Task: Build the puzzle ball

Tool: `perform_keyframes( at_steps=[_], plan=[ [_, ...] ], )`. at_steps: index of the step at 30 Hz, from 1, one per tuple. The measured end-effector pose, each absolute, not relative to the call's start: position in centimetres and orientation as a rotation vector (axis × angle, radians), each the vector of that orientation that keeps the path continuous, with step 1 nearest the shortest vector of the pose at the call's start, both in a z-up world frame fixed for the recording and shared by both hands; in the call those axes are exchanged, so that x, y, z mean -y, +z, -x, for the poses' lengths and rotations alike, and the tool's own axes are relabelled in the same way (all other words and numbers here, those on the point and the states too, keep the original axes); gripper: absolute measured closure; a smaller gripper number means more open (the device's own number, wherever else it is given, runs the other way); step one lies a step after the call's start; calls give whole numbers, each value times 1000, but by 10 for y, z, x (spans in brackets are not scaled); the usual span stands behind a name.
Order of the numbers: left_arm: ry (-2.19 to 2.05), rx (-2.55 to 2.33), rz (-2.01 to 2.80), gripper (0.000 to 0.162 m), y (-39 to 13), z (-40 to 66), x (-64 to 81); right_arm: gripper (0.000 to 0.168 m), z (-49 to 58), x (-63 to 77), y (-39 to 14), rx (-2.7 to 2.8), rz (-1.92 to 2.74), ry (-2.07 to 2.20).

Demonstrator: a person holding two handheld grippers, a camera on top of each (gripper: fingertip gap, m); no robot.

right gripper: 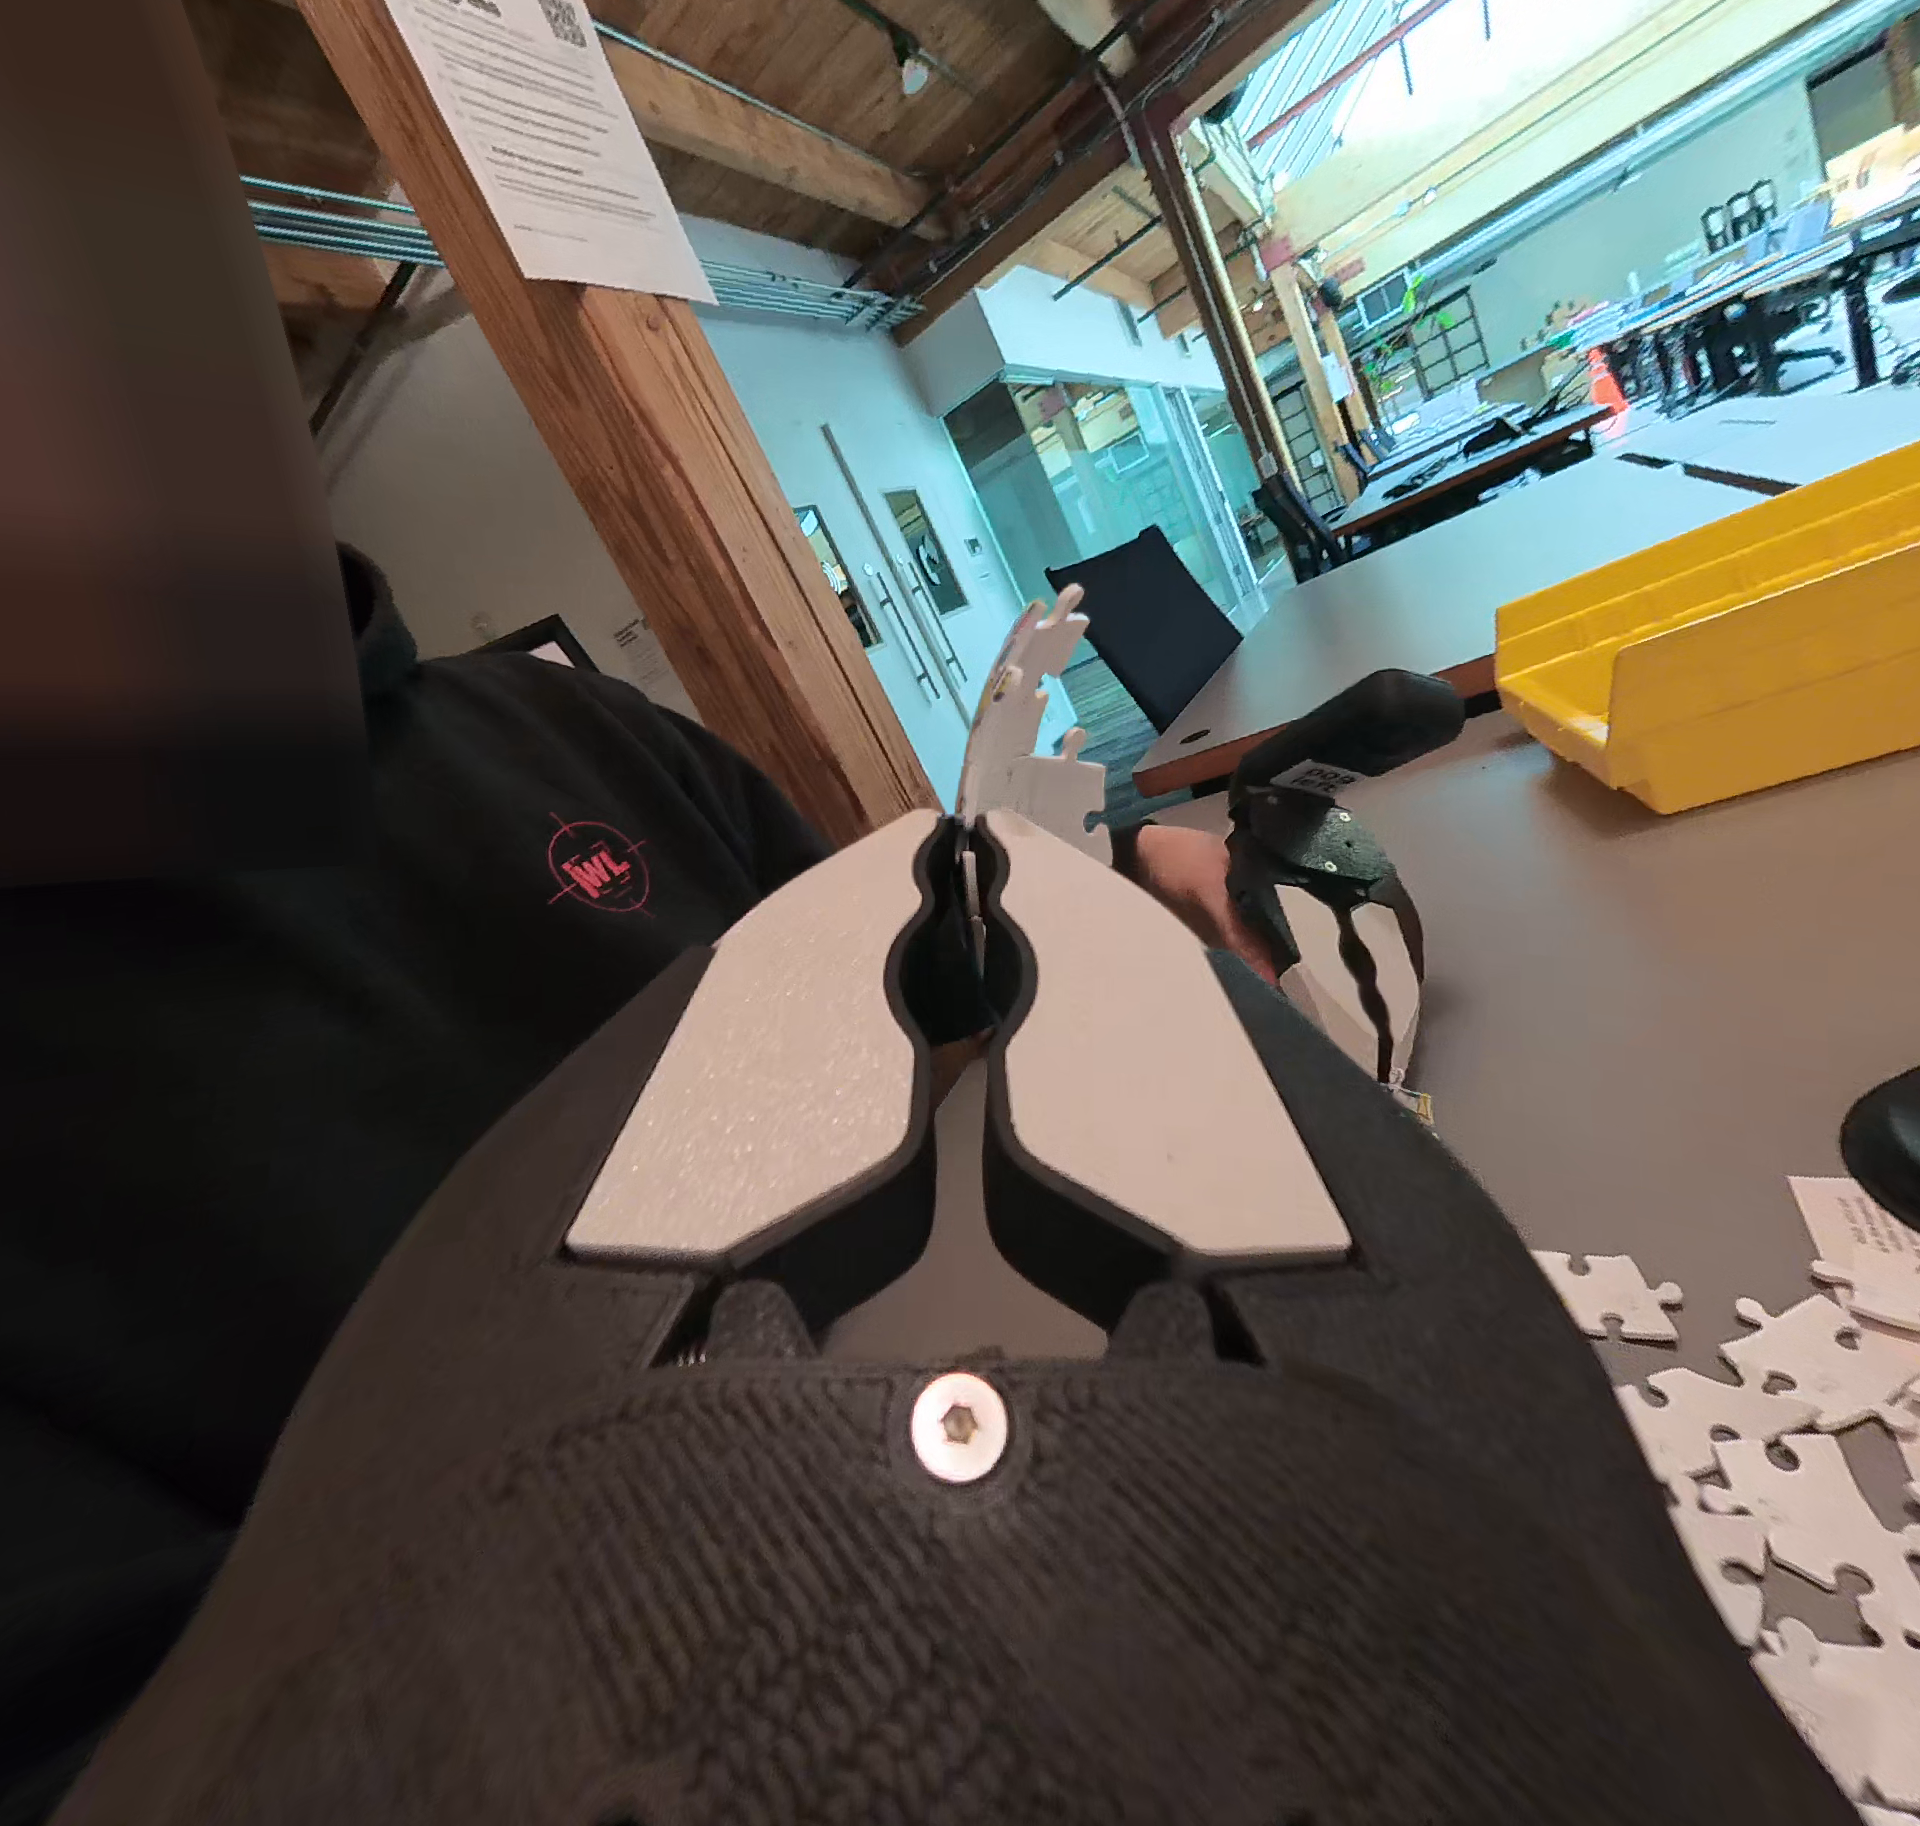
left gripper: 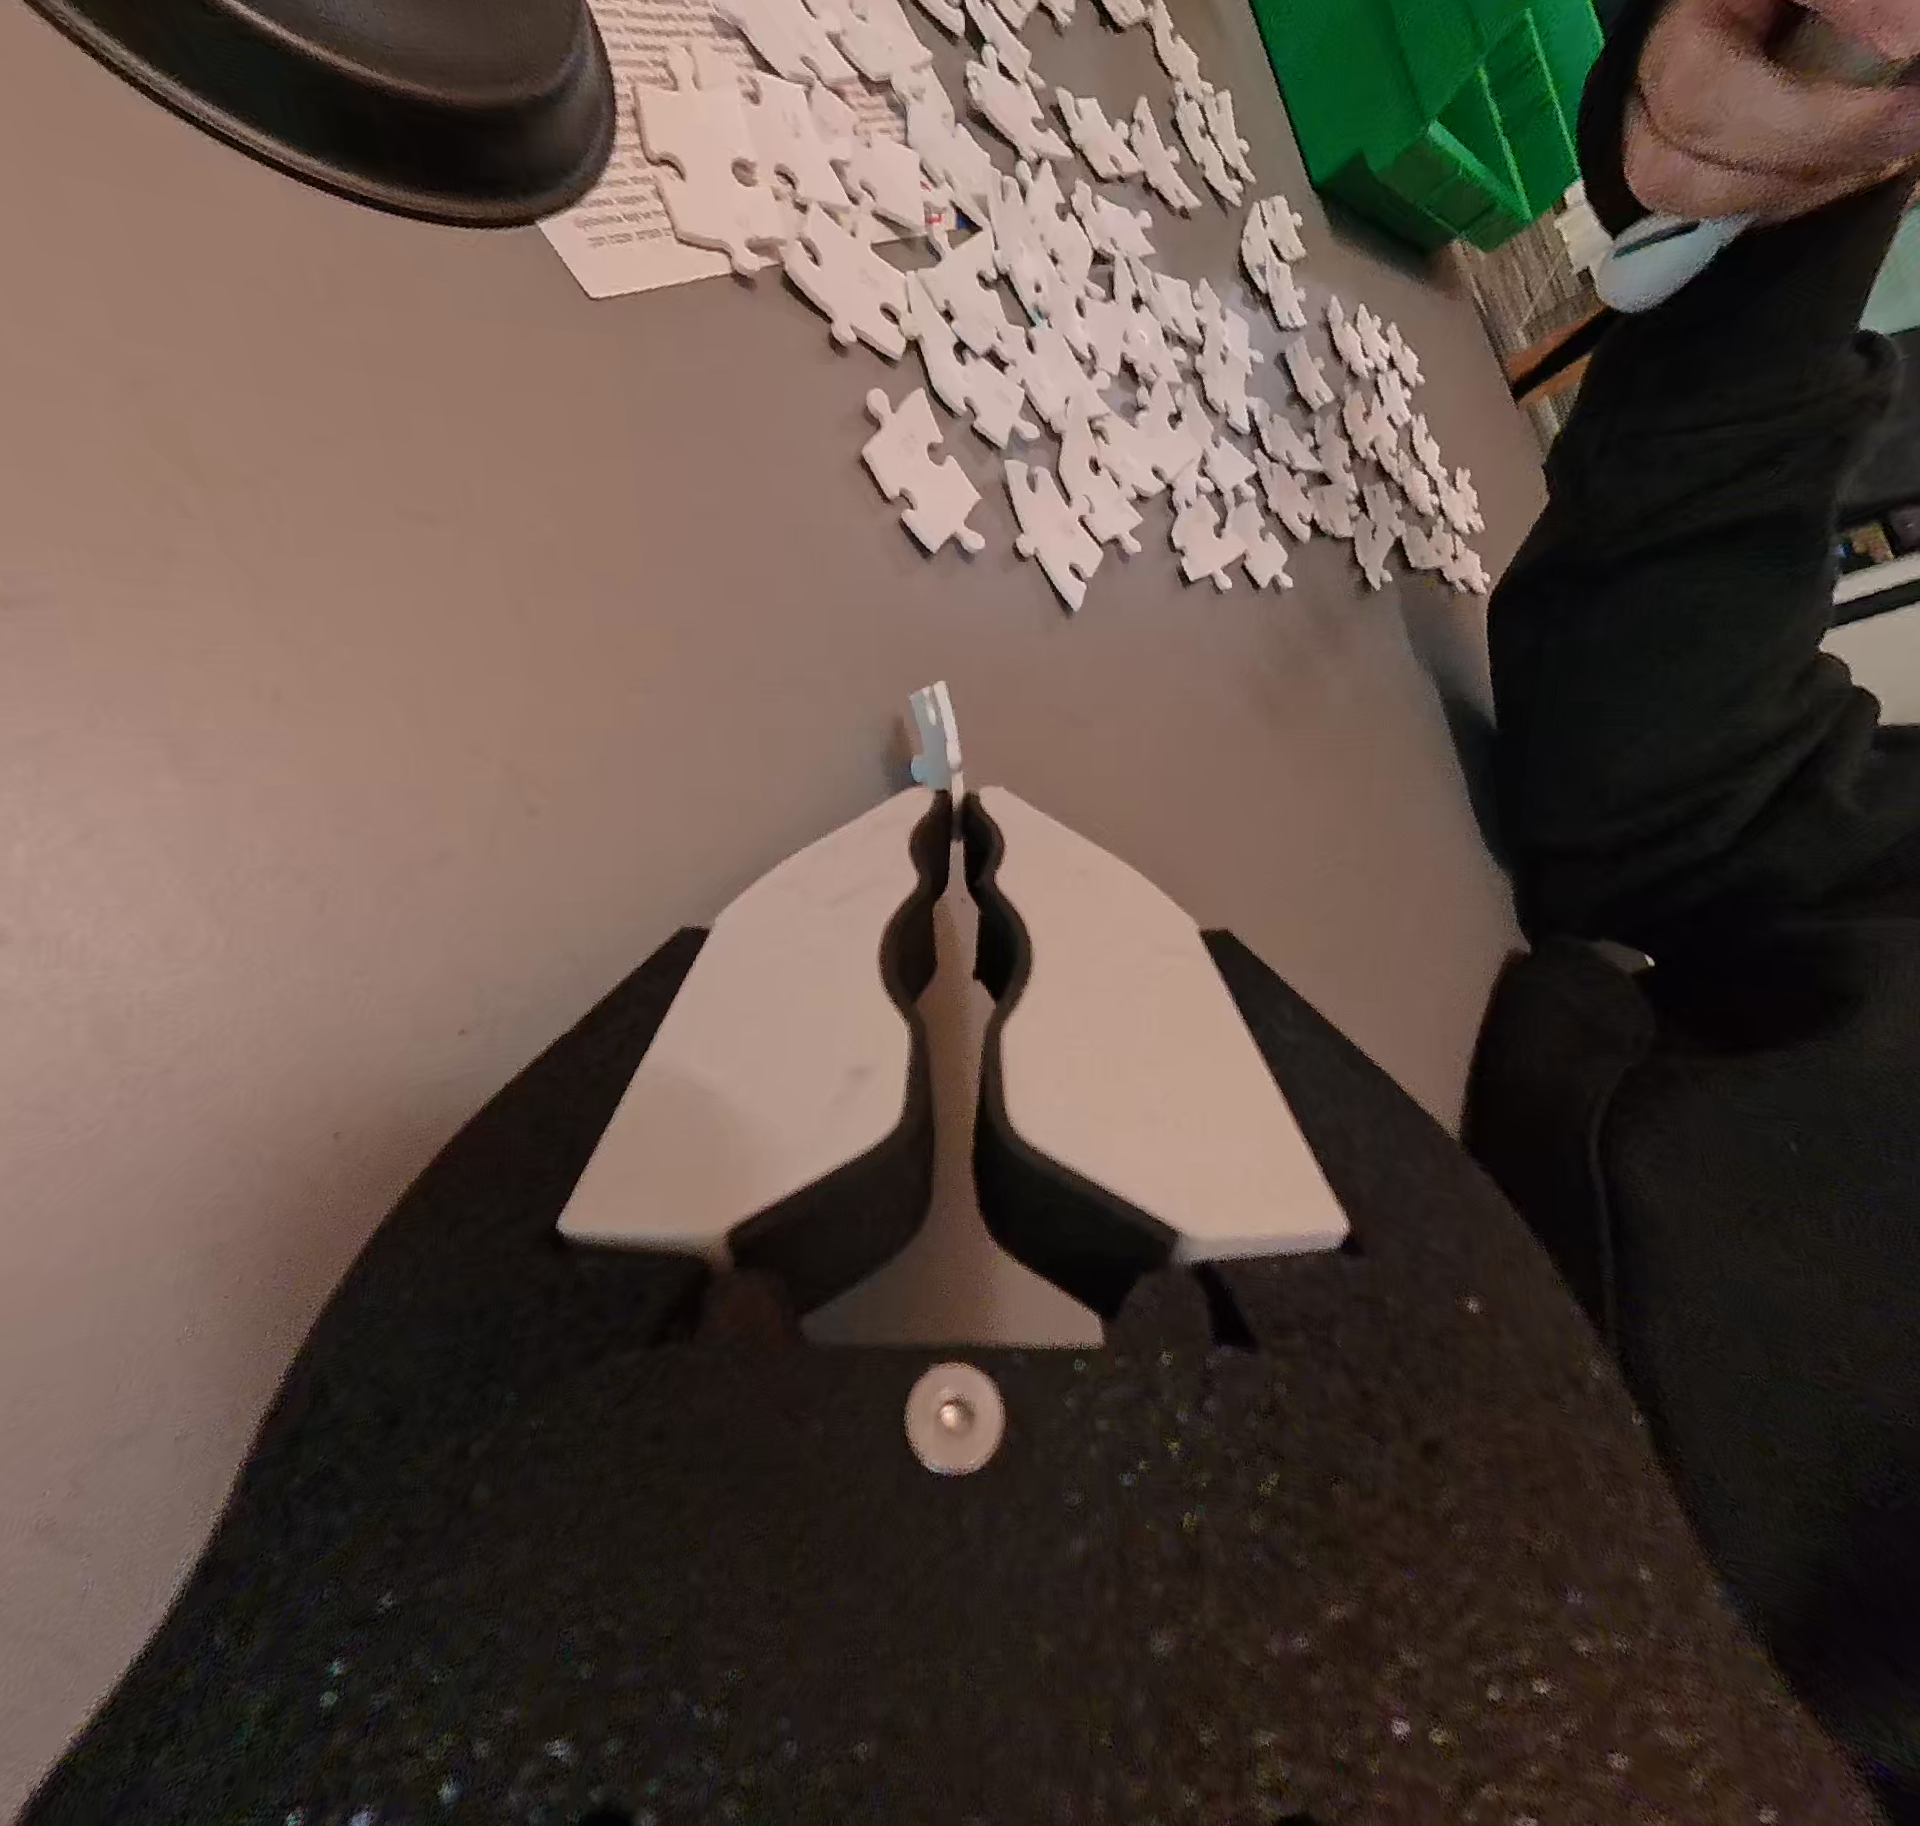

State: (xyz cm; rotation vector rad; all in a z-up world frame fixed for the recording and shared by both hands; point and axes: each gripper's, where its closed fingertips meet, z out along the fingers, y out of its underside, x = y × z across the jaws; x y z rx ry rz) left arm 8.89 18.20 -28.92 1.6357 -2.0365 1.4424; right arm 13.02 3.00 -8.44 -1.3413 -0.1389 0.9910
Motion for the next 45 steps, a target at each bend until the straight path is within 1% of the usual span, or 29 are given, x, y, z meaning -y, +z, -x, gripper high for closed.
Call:
perform_keyframes(
  at_steps=[21,27,32,35,40,45],
  plan=[
    [1451,2129,-1474,161,-294,-75,-171,165,-140,-36,-81,86,1330,913],
    [1418,2245,-1443,154,-295,-80,-164,166,-139,-37,-81,89,1335,911],
    [1375,2312,-1441,160,-300,-85,-159,166,-139,-37,-81,93,1337,908],
    [1406,2428,-1376,161,-299,-87,-157,165,-139,-36,-81,94,1337,905],
    [1522,2745,-1234,161,-286,-93,-161,166,-142,-40,-85,76,1352,886],
    [1869,2791,-1156,161,-242,-95,-164,166,-147,-55,-97,37,1397,847]
  ],
)
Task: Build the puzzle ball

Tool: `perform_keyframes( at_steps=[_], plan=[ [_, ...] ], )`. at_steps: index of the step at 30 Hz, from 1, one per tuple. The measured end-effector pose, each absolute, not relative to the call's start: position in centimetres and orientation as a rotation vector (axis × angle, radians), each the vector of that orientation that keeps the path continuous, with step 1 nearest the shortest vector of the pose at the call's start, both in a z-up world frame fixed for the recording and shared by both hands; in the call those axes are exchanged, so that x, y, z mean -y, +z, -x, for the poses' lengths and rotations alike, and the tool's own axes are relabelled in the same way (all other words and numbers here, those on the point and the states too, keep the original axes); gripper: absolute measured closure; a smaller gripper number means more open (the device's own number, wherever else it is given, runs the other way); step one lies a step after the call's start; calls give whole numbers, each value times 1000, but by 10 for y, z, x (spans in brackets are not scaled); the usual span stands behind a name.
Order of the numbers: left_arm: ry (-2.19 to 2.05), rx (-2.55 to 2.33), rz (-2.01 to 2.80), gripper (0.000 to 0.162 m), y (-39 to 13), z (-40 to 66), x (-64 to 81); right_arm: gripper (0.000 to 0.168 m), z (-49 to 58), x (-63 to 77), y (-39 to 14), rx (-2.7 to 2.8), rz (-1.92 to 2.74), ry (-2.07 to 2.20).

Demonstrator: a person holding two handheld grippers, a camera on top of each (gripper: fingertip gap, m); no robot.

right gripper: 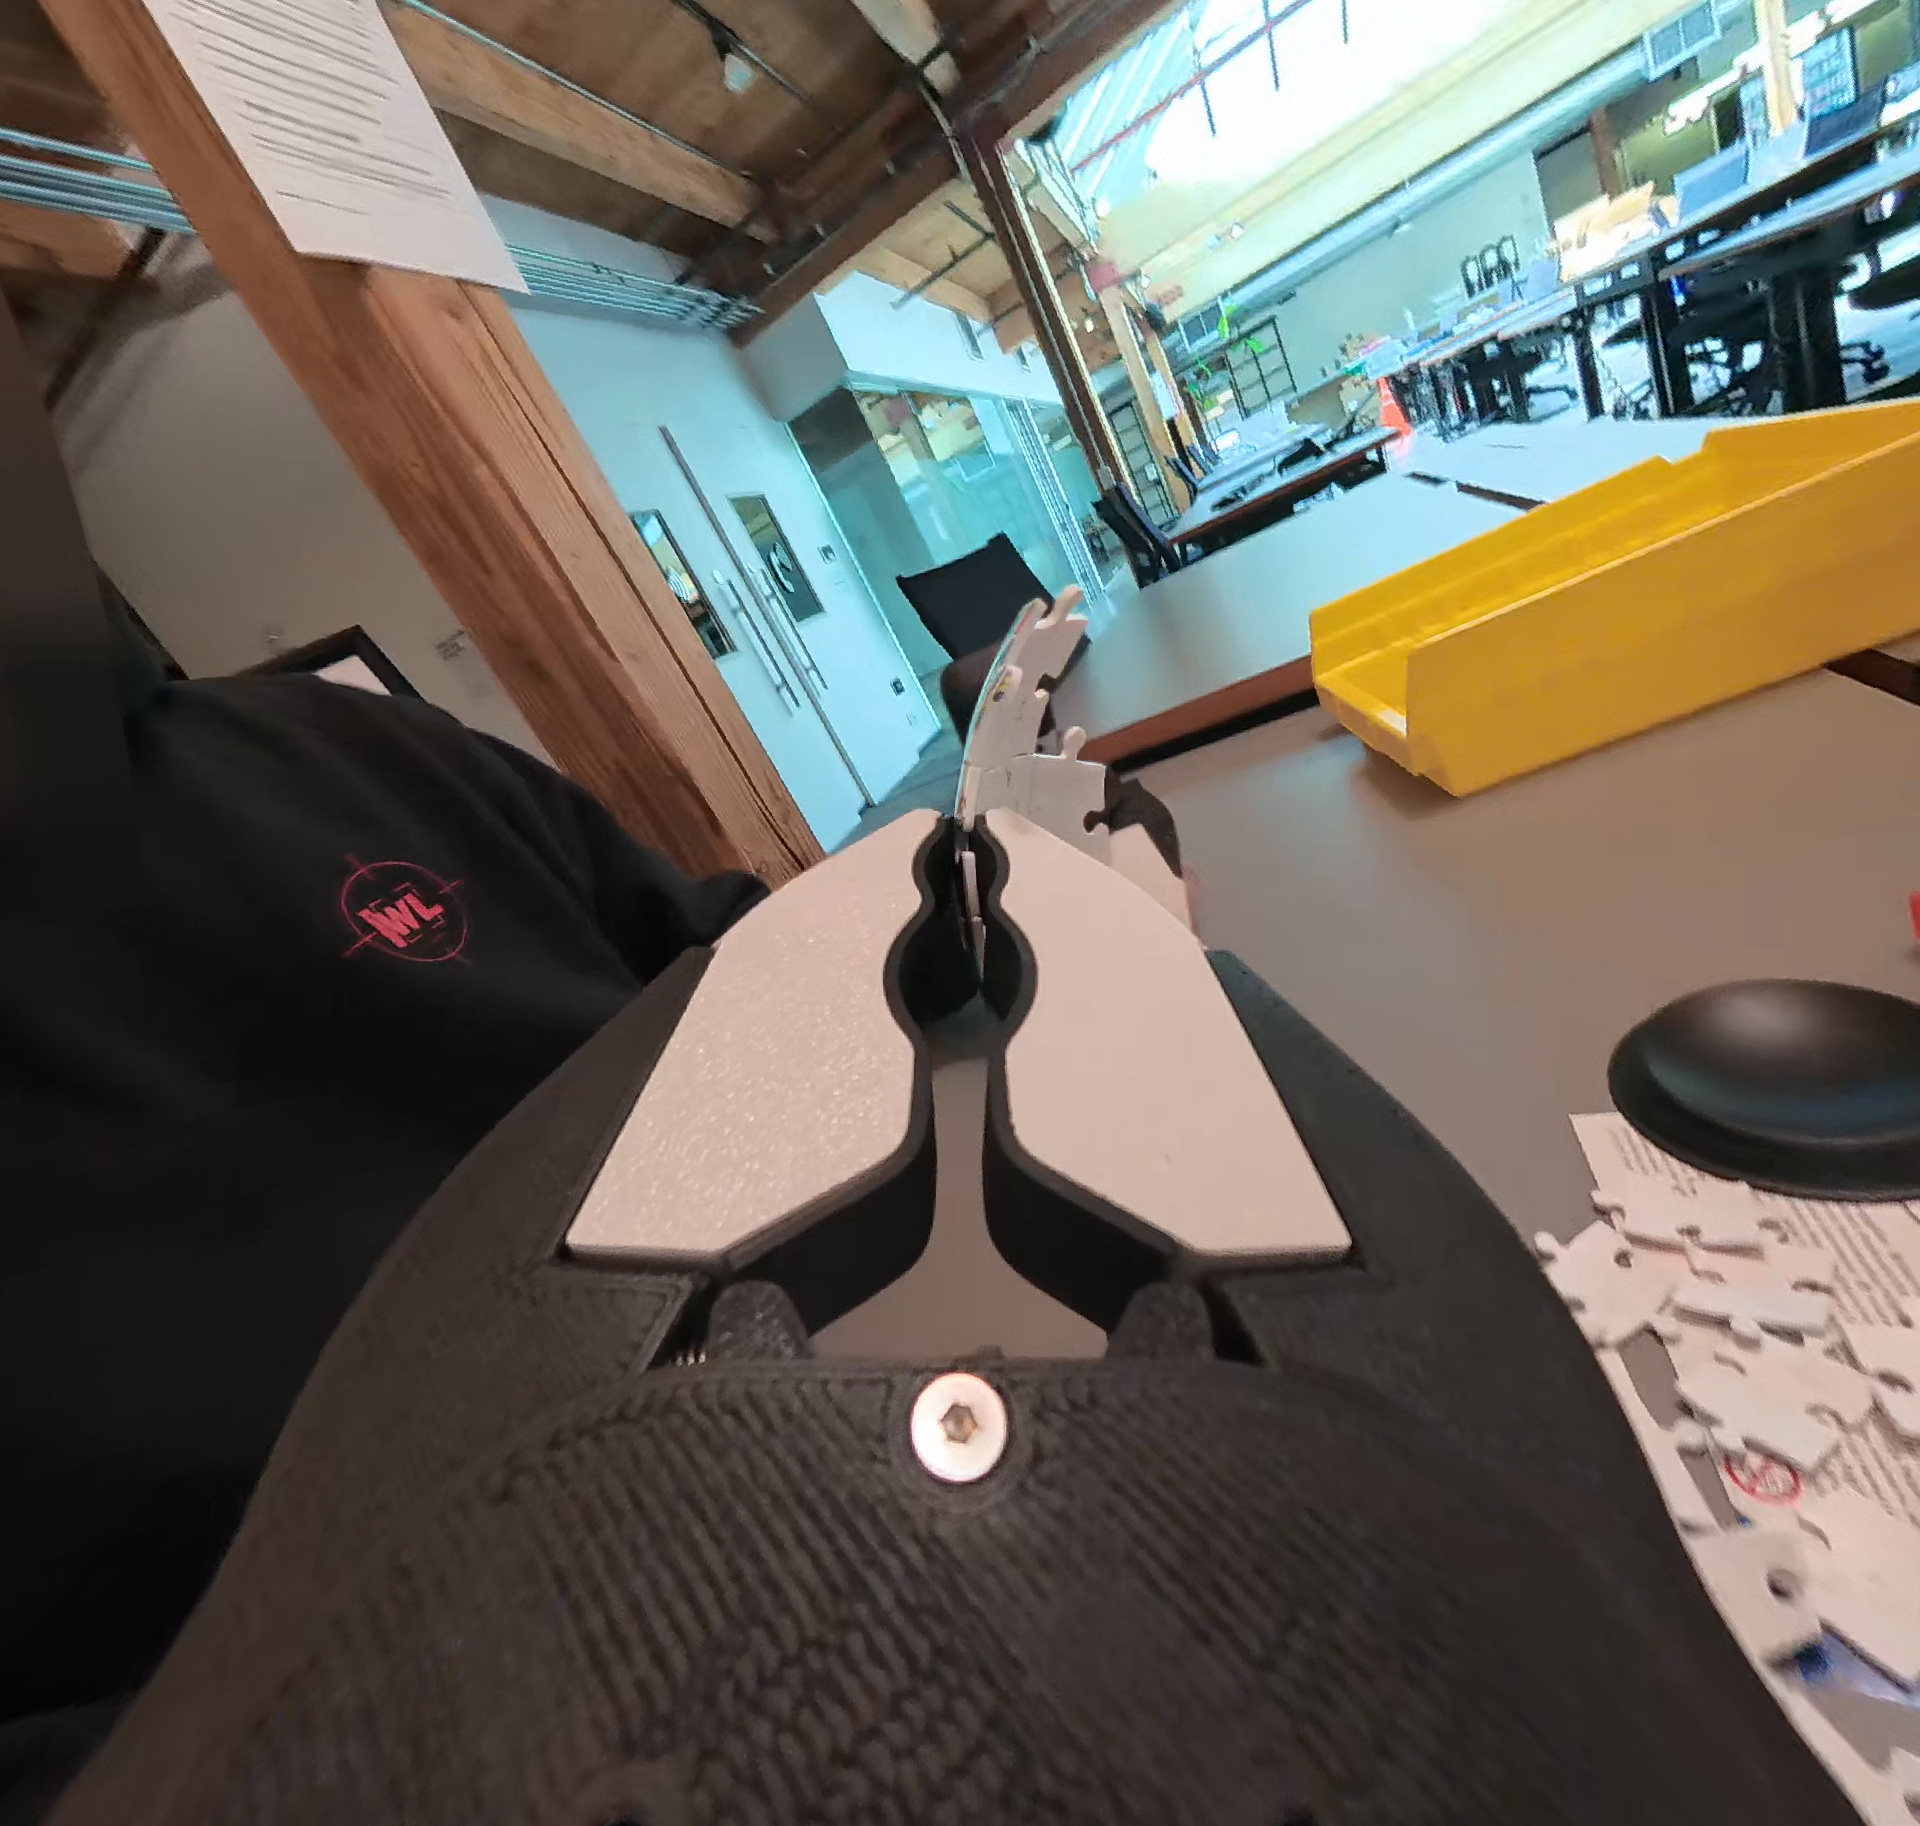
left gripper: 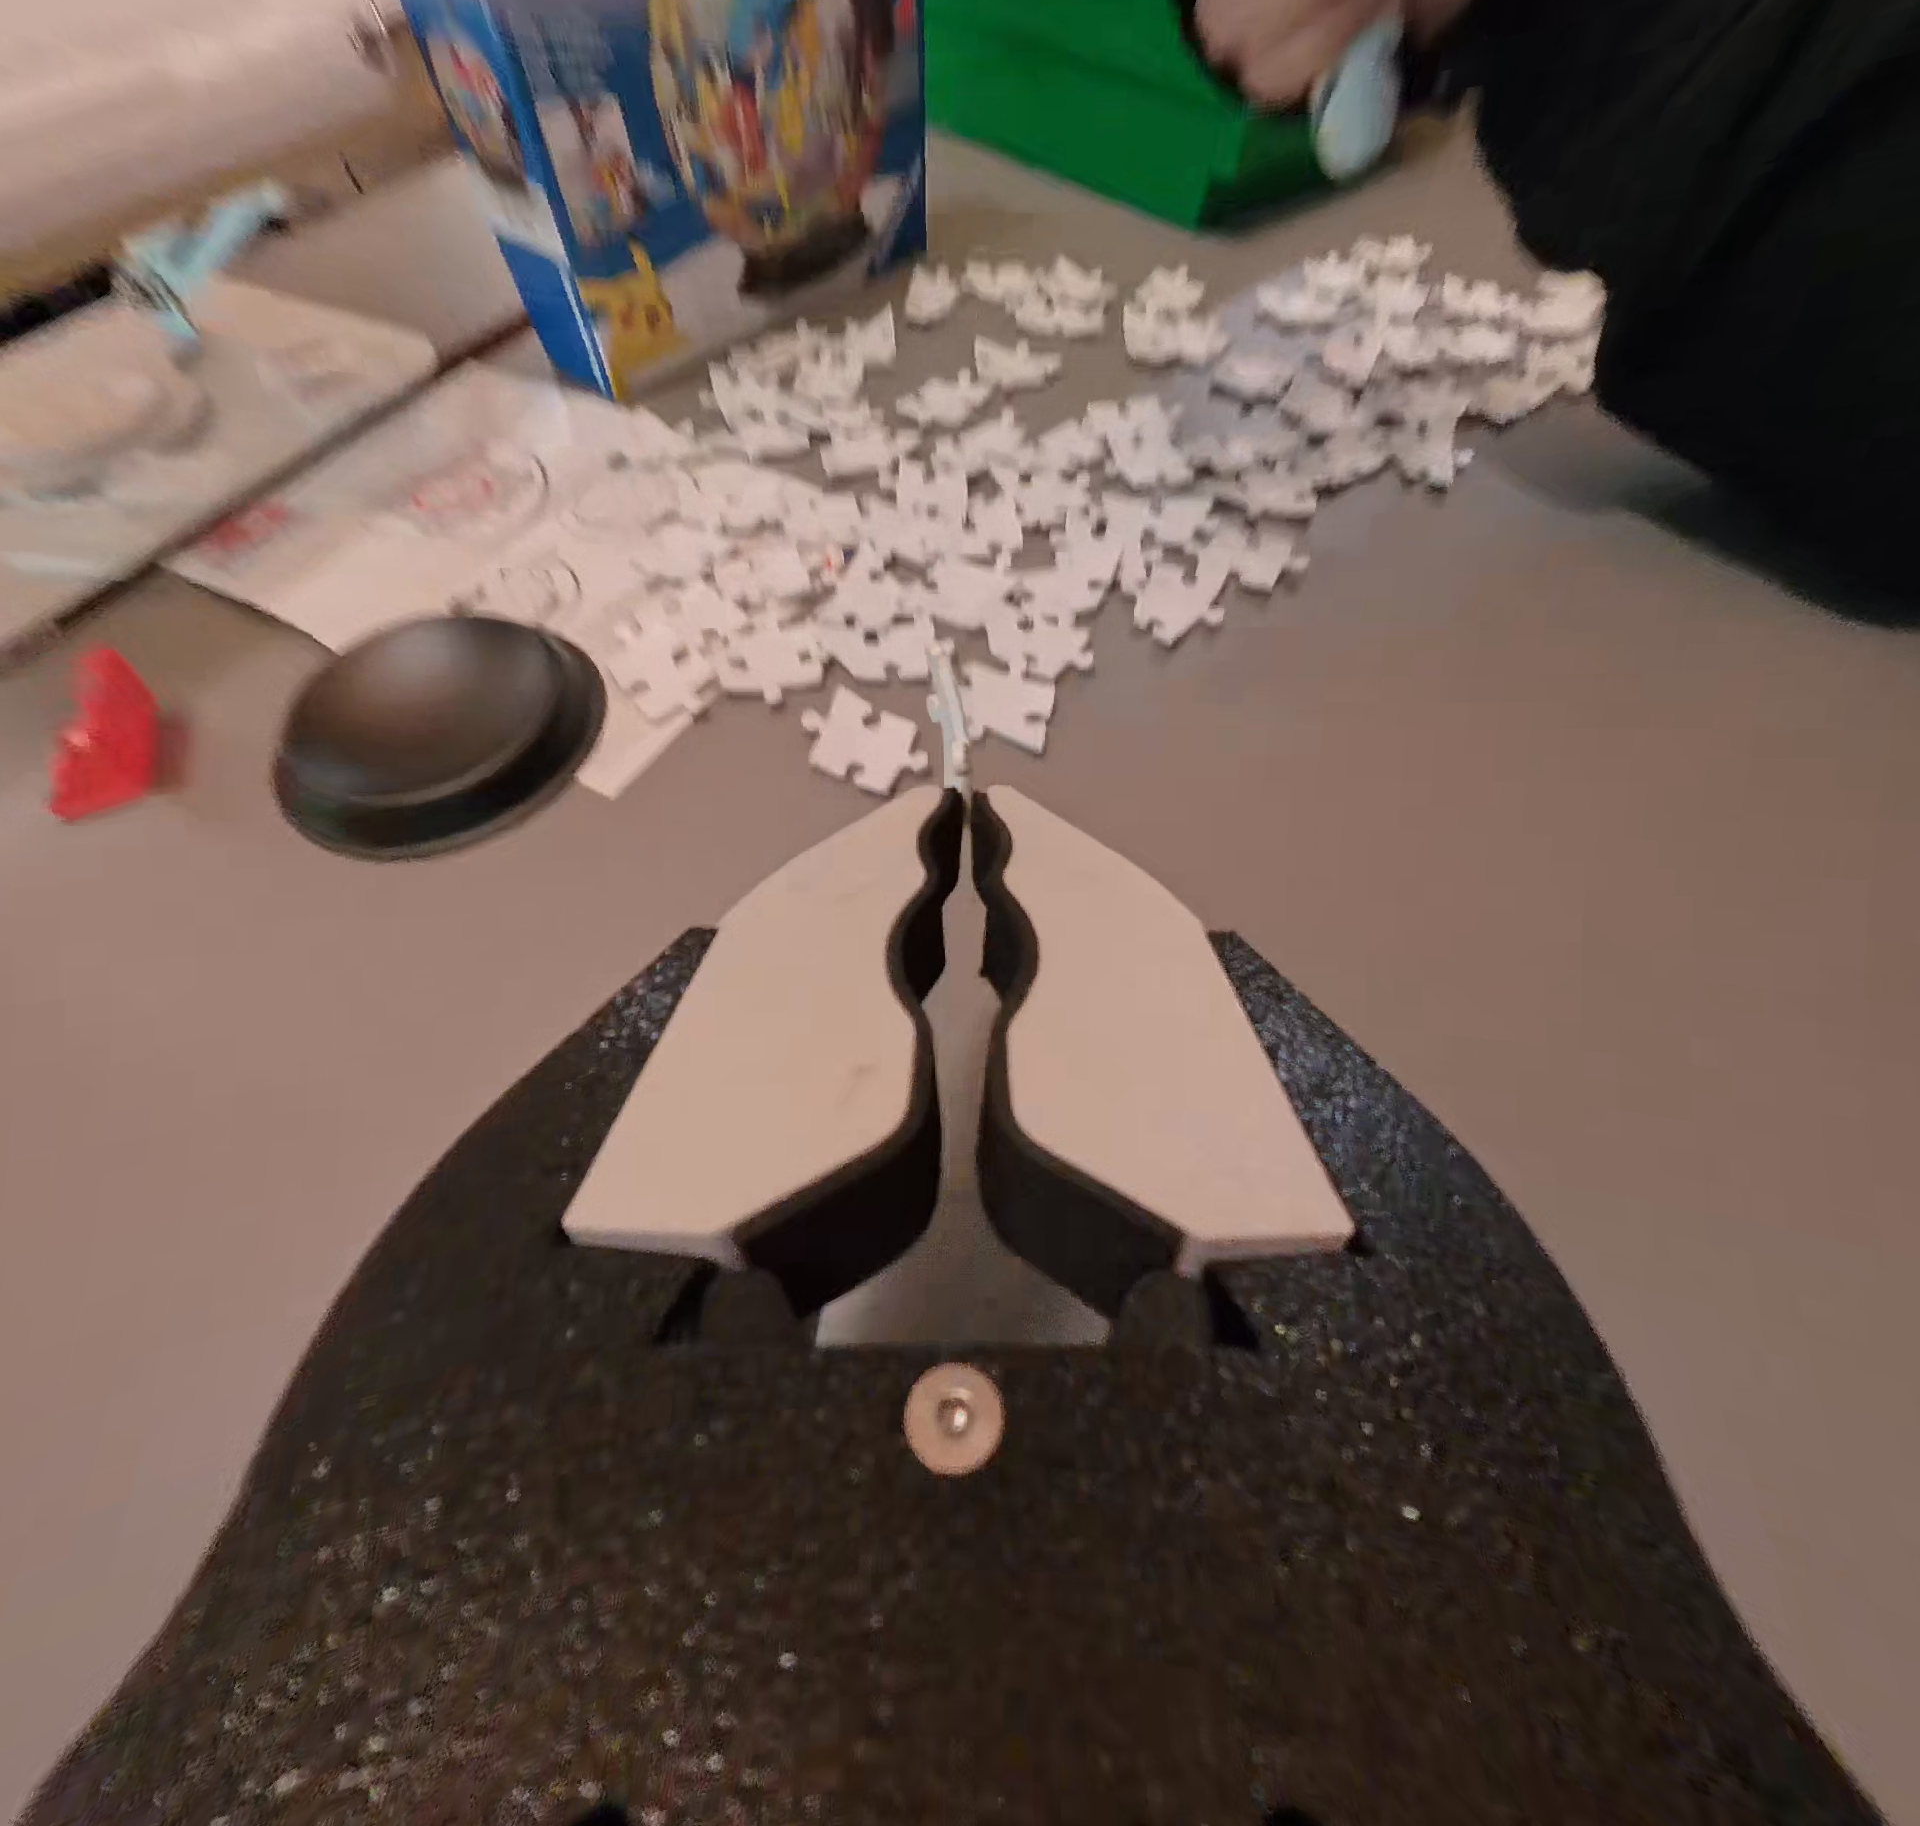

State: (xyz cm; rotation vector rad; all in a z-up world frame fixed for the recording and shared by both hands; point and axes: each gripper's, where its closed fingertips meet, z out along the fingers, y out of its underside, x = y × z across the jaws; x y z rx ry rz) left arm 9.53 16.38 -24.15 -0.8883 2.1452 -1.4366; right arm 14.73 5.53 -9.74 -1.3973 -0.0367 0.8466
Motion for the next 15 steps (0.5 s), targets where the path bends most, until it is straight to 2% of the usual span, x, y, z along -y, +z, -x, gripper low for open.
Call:
perform_keyframes(
  at_steps=[10,15],
  plan=[
    [-2100,-1841,694,161,-146,-70,-130,166,-140,-82,-111,-8,1435,890],
    [-2214,-1781,651,161,-129,-62,-133,166,-125,-93,-116,-6,1388,1016]
  ],
)
